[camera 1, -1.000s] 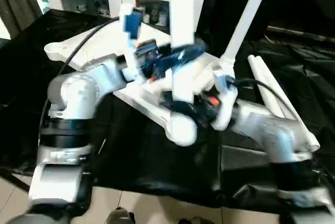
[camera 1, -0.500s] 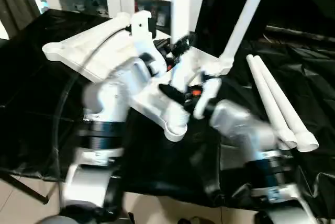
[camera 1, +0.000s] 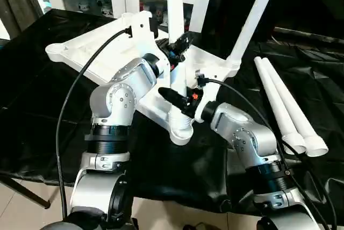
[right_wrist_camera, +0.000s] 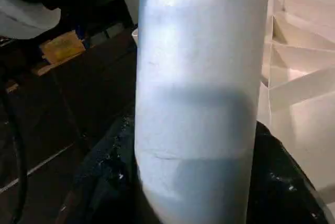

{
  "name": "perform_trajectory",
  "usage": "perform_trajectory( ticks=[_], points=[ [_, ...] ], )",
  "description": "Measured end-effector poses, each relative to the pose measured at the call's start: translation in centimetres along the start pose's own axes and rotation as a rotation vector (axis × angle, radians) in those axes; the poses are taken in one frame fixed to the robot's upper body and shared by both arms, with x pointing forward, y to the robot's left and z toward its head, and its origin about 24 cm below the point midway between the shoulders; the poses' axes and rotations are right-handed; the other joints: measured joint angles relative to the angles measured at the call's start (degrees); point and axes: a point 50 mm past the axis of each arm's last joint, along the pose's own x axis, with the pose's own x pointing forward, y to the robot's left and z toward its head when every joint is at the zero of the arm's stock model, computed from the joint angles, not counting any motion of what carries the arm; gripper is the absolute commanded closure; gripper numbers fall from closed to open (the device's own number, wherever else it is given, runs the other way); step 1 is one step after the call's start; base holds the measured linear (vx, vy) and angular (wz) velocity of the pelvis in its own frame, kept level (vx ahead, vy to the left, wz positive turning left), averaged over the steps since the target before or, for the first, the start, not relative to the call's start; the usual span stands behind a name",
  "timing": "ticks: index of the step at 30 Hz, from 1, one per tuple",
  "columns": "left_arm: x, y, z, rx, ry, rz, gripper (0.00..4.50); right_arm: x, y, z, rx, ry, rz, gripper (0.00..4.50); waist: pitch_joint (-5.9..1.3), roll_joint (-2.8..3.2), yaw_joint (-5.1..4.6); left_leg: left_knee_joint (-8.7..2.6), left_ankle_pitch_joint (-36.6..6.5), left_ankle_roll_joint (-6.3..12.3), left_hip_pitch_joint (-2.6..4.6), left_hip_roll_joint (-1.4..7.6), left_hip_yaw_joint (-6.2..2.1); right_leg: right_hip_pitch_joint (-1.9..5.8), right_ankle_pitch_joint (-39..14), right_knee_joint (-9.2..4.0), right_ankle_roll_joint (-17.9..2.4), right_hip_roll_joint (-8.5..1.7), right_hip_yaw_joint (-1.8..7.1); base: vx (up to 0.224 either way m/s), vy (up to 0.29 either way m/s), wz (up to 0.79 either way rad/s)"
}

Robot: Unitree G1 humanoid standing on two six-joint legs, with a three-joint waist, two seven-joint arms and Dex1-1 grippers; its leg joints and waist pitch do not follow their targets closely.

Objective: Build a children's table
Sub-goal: Pick table leg

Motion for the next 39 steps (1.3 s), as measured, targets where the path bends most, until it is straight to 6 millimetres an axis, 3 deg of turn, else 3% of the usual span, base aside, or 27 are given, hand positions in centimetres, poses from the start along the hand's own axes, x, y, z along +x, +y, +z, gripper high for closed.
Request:
perform_trajectory(
  ticks=[2,9,17,18,21,26,27,29,36,39],
  points=[
    [-0.2,0.2,0.3,0.002,-0.006,-0.025,2.59,-0.1,0.0,0.4,-0.002,-0.014,0.024,1.87,0.01,-0.07,-0.05,0.00,0.0,0.00,0.01,0.00,0.01,0.00,0.0,0.01,0.0,0.00,0.00,0.000,0.000,0.00],
    [-1.9,-0.5,1.3,-0.025,0.040,-0.376,2.67,-3.1,-0.5,1.9,0.082,0.033,0.278,1.75,0.01,-0.25,0.29,0.05,0.0,0.08,-0.02,-0.01,0.03,0.01,0.0,0.00,0.0,-0.01,0.01,0.000,0.000,0.00],
    [-3.9,-2.2,2.4,-0.097,0.055,-0.756,2.68,-5.2,0.9,2.9,0.129,0.066,0.529,1.75,0.00,-0.36,0.32,0.05,0.0,0.05,0.01,0.01,0.03,0.00,0.0,0.06,0.0,-0.01,0.01,0.000,0.000,0.00],
    [-4.1,-2.4,2.5,-0.106,0.050,-0.792,2.68,-5.3,1.2,3.0,0.131,0.068,0.556,2.04,0.00,-0.38,0.32,0.05,0.0,0.04,0.02,0.01,0.03,0.01,0.0,0.07,0.0,-0.01,0.01,0.000,0.000,0.00],
    [-4.3,-2.6,2.6,-0.127,0.046,-0.825,2.68,-5.4,1.7,3.1,0.147,0.072,0.598,2.14,-0.01,-0.40,0.41,0.07,0.0,0.01,0.03,0.01,0.03,0.01,0.0,0.09,0.0,-0.01,0.01,0.000,0.000,0.00],
    [-4.4,-2.3,2.5,-0.130,0.042,-0.823,2.68,-5.4,1.8,3.0,0.146,0.083,0.601,2.43,-0.02,-0.41,0.72,0.10,0.0,0.01,0.03,0.01,0.03,0.03,0.0,0.08,0.0,-0.02,0.01,0.000,0.000,0.00],
    [-4.2,-2.3,2.4,-0.122,0.033,-0.802,2.12,-5.3,1.7,3.0,0.141,0.076,0.584,2.46,-0.03,-0.42,0.84,0.10,0.0,0.01,0.03,0.01,0.03,0.03,0.0,0.08,0.0,-0.02,0.01,0.000,0.000,0.00],
    [-3.8,-2.1,2.3,-0.113,0.022,-0.746,1.99,-5.2,1.4,3.0,0.136,0.069,0.549,2.46,-0.04,-0.44,0.95,0.10,0.0,0.00,0.04,0.00,0.02,0.04,0.0,0.08,0.0,-0.02,0.01,0.000,0.000,0.00],
    [-1.4,-0.4,2.2,-0.008,0.003,-0.305,1.49,-3.6,-0.3,1.7,0.102,0.058,0.257,2.58,-0.10,-0.53,0.75,0.09,0.0,-0.03,0.03,0.01,0.01,0.03,0.0,0.06,0.1,-0.02,0.01,0.000,0.000,0.00],
    [-0.8,-0.3,1.7,0.010,0.006,-0.183,1.92,-3.2,-0.7,1.1,0.112,0.065,0.185,2.59,-0.08,-0.60,0.74,0.08,0.0,-0.02,-0.03,0.01,0.01,-0.01,0.0,0.04,0.1,-0.02,0.00,0.000,0.000,0.00]
  ],
)
